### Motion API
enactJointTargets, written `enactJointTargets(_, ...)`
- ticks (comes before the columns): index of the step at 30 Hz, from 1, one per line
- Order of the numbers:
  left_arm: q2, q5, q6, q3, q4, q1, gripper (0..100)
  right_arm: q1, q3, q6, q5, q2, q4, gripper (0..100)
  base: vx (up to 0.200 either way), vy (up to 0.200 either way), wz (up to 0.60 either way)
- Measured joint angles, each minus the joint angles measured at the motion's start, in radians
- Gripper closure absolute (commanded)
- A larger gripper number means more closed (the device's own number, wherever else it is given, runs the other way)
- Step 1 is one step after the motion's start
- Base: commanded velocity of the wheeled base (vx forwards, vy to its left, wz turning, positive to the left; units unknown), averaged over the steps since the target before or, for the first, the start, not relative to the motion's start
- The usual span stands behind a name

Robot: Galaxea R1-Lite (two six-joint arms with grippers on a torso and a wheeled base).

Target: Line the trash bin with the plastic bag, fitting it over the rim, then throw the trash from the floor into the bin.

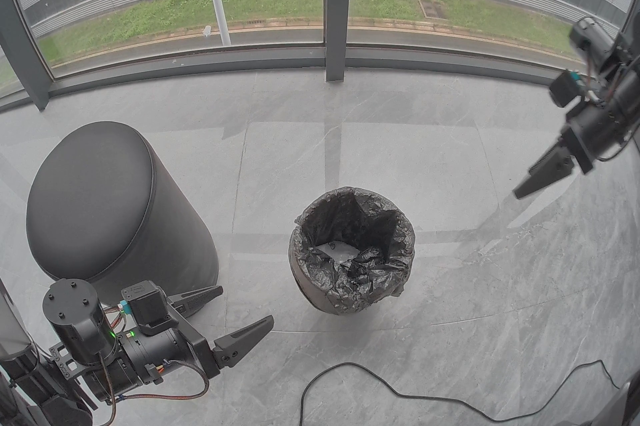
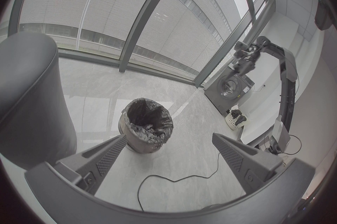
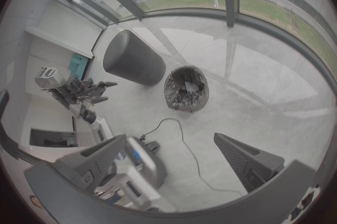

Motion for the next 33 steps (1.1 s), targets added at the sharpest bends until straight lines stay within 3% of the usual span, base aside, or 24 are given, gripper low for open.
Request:
enactJointTargets(5, -0.023, -0.009, 0.021, 0.0, 0.0, 0.006, 0, -0.075, 0.0, 0.036, -0.014, -0.186, 0.196, 0, 0.12, 0.0, 0.0)
enactJointTargets(15, -0.128, -0.019, 0.06, -0.027, 0.003, 0.087, 0, -0.246, 0.0, 0.132, -0.044, -0.627, 0.25, 0, 0.0, 0.0, 0.0)
enactJointTargets(20, -0.238, -0.023, 0.086, -0.049, 0.025, 0.175, 0, -0.31, 0.065, 0.183, -0.046, -0.861, 0.12, 0, 0.0, 0.0, 0.0)
enactJointTargets(25, -0.355, -0.025, 0.1, -0.059, 0.089, 0.251, 0, -0.336, 0.255, 0.207, -0.046, -1.039, -0.057, 0, 0.0, 0.0, 0.0)
enactJointTargets(33, -0.642, -0.019, 0.117, -0.057, 0.409, 0.341, 0, -0.331, 0.61, 0.229, -0.044, -1.256, -0.273, 0, 0.0, 0.0, 0.0)
